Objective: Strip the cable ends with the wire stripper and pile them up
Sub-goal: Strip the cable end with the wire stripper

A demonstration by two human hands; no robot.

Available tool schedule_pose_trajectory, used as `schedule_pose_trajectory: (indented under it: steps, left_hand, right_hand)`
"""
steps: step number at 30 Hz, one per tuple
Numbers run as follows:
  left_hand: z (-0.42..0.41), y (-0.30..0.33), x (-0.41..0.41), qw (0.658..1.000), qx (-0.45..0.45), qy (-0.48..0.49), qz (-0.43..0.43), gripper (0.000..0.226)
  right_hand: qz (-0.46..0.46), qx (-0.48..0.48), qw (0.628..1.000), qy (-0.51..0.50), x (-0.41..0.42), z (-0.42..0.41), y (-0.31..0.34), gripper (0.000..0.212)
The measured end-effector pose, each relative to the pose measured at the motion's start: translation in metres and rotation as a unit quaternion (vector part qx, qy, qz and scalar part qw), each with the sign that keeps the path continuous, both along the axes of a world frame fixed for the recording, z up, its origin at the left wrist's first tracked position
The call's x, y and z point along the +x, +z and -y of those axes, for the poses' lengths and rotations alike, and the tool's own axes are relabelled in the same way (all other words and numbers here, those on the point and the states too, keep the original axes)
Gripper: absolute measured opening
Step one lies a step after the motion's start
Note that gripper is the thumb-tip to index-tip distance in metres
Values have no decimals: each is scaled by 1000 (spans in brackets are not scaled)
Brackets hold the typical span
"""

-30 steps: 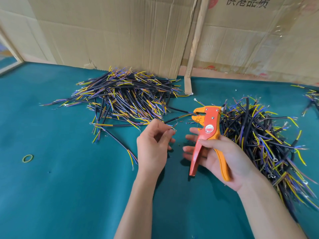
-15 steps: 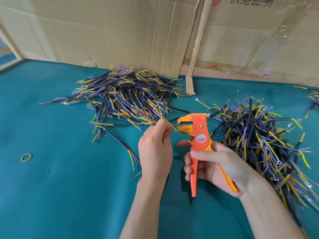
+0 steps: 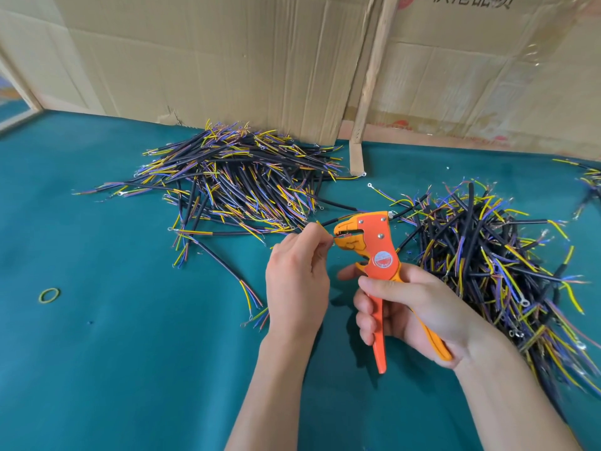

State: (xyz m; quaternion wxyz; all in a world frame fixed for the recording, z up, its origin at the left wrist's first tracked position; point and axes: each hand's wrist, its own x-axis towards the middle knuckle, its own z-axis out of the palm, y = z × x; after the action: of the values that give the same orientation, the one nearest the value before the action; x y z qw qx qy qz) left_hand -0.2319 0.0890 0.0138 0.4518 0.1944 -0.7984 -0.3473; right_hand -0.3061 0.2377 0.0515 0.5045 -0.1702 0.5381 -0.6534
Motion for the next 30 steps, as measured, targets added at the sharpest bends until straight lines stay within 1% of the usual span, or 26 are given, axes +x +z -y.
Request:
schedule_pose_trajectory:
  steps: [10, 15, 17, 19, 22, 23, 26, 28, 30]
  left_hand:
    - [-1, 0, 1, 1000, 9, -5, 1, 14]
    - [-1, -1, 0, 1000, 17, -10, 0, 13]
    - [-1, -1, 0, 999, 31, -9, -5, 12]
    - [-2, 1, 0, 998, 57, -11, -19, 17]
    - [-3, 3, -1, 989, 146, -22, -23, 32]
    - [-3, 2, -1, 985, 172, -22, -21, 34]
    - [-5, 3, -2, 976, 215, -33, -21, 37]
    - [-3, 4, -3, 970, 240, -43, -19, 37]
    - [0, 3, -4, 967, 249, -49, -16, 37]
  right_hand:
    - [15, -6, 1000, 1, 0, -1, 1, 29]
    - [16, -6, 1000, -5, 1, -1, 2, 34]
    - [20, -9, 1000, -10, 2, 1, 2, 32]
    - [16, -13, 1000, -21, 4, 5, 0, 30]
    - [-4, -11, 998, -67, 6, 11, -4, 33]
    - [-6, -10, 997, -73, 6, 11, -5, 31]
    - [-10, -15, 998, -59, 4, 8, -6, 22]
    - [0, -22, 999, -48, 3, 7, -7, 23]
    - [1, -29, 998, -49, 2, 7, -8, 29]
